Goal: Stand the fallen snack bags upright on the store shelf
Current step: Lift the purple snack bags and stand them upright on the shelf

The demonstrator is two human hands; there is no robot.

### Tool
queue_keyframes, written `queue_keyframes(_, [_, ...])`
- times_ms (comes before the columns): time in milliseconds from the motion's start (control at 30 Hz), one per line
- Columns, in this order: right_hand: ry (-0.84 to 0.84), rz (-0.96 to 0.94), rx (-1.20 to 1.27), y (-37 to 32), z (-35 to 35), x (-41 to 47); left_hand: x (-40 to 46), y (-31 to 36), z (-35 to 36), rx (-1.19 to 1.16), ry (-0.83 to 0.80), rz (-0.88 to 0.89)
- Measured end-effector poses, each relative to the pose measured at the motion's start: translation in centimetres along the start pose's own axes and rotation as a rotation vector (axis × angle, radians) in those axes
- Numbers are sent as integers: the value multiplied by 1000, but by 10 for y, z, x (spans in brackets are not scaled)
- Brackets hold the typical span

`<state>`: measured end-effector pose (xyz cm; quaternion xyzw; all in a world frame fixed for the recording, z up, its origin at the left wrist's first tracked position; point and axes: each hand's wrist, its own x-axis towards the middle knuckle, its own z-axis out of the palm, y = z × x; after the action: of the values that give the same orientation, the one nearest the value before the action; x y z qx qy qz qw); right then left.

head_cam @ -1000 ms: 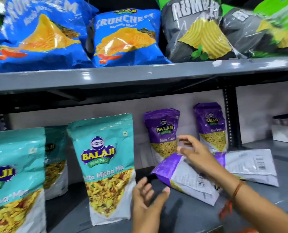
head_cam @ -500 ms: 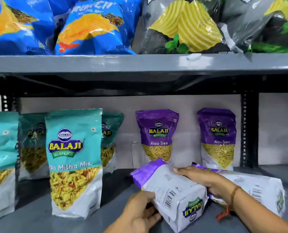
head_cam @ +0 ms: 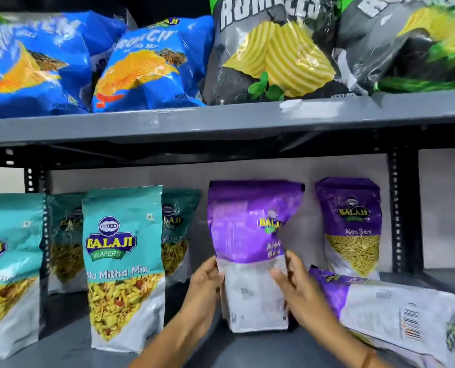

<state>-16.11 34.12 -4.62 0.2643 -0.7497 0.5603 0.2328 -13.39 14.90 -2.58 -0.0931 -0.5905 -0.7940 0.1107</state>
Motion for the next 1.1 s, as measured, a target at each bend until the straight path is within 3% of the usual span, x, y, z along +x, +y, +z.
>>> queue_keyframes(133, [-65, 37, -77, 12, 1, -7, -10, -18, -16, 34, -34, -73])
queue_keyframes(233, [-52, 95, 4, 5, -1, -8, -1, -18, -19, 32, -13, -137])
queue_keyframes(367, [264, 182, 55, -2, 7, -24, 5, -12, -20, -37, 65, -231])
queue_keyframes(400, [270, 190, 40, -4, 11, -29, 6, -11, -20, -25, 83, -251])
queue_keyframes(533, [52, 293, 15, -14, 27, -50, 5, -13, -15, 83, 63, -351])
queue_keyframes(733, [-131, 326, 4, -25, 26, -46, -3, -14, -19, 267, 39, -316])
queue_keyframes(933, [-106, 350, 37, -22, 22, -33, -22, -16, -11, 194, -91, -298])
queue_keyframes(1100, [-132, 410, 272, 2, -2, -20, -16, -16, -21, 333, 20, -203])
